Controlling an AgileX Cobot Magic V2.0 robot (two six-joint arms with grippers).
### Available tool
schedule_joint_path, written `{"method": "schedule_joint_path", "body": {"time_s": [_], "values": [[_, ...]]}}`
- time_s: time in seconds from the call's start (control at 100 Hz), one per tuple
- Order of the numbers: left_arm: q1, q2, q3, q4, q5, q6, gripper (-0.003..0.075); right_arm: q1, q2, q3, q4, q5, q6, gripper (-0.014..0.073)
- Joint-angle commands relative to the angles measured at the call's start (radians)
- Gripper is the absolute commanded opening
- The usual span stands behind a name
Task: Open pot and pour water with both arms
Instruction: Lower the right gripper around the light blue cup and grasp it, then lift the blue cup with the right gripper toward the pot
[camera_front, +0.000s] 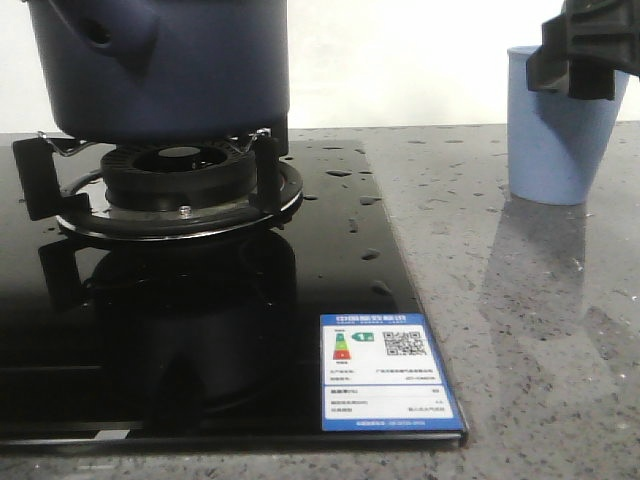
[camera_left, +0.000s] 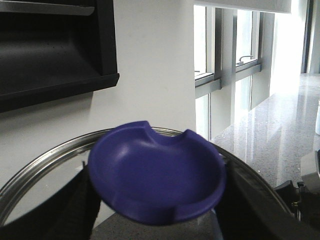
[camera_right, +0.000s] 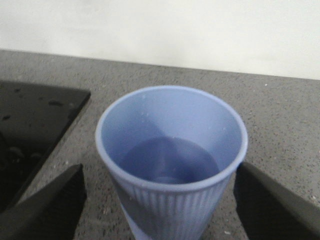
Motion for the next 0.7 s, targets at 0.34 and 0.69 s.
{"method": "schedule_joint_path", "body": {"time_s": [0.34, 0.69], "values": [[-0.003, -0.027, -0.040, -0.088, 0.032, 0.000, 0.0253, -0.001, 0.126, -0.034, -0.227, -0.230, 0.248, 0.0526], [-0.003, -0.027, -0.040, -0.088, 0.032, 0.000, 0.0253, -0.012, 0.212, -0.034, -0.298, -0.349, 0.354, 0.0402]]}}
